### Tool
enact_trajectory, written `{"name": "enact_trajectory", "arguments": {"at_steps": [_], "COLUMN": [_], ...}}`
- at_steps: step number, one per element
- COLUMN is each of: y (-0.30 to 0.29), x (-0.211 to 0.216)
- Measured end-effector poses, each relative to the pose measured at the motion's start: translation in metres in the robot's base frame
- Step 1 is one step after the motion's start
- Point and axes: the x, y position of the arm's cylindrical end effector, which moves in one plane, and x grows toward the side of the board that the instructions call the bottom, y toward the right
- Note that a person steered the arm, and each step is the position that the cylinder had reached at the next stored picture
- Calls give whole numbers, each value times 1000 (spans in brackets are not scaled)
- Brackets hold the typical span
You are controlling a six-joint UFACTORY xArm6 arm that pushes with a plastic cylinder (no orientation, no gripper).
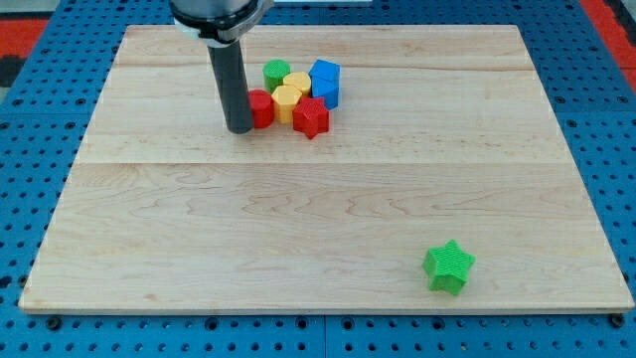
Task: Point arm at the bottom right of the green star
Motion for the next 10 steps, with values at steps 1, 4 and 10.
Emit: {"name": "enact_trajectory", "arguments": {"at_steps": [1, 4, 10], "y": [0, 24, 294], "x": [-1, 29, 238]}}
